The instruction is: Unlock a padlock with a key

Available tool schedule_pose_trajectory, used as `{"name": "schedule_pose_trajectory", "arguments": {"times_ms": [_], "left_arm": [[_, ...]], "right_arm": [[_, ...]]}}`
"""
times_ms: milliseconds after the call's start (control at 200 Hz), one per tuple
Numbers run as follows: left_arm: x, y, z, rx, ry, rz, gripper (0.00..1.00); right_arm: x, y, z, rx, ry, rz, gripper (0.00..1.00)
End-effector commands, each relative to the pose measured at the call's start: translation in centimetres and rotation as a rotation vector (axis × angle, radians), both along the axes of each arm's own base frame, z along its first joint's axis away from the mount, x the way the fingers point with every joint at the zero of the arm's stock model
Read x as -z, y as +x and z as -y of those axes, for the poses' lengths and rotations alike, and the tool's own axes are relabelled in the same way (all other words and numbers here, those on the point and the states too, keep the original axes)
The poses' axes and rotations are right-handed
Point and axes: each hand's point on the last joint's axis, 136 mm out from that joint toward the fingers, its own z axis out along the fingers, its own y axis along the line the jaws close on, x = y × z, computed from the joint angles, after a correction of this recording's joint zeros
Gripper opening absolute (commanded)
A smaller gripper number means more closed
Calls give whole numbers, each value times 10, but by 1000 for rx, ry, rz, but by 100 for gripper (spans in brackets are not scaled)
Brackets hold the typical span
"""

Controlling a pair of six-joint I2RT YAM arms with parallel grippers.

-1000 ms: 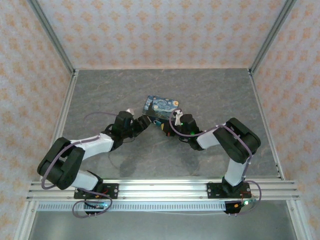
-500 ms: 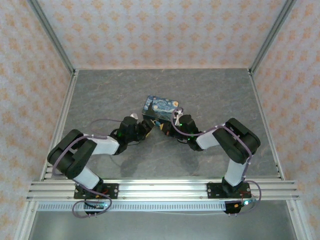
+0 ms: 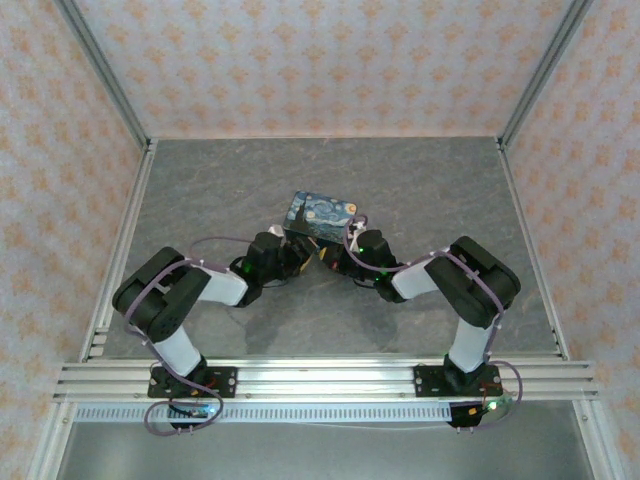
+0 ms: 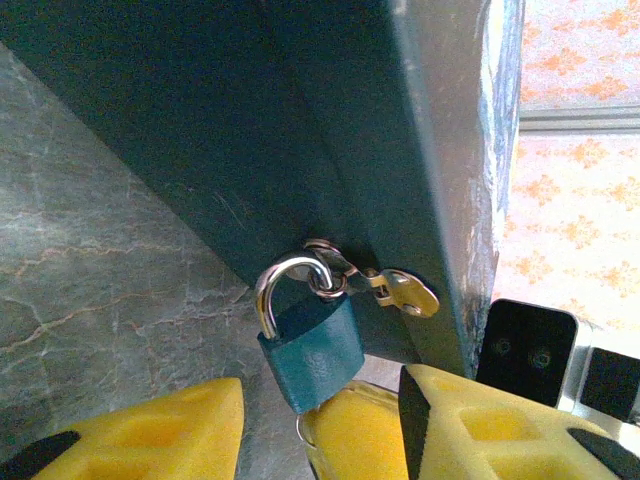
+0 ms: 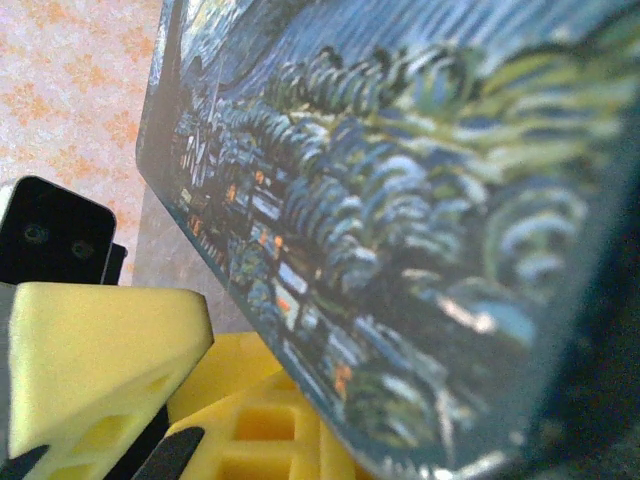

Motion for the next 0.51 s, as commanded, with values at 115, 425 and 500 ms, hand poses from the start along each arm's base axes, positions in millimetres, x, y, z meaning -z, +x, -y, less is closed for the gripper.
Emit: {"name": "schedule_pose_trajectory", "arguments": {"times_ms": [115,425,500], "left_arm": [[-8,12,4,-34,-10,43,45],[-3,16,5,-42,-2,39,42],[-1,17,5,-49,1,35,40]], "right_arm": [[-27,0,-12,-15,95,22,0],[-37,2,-16,-5,148,-7,0],[-38,2,-17,-4,152,-14,0]]}}
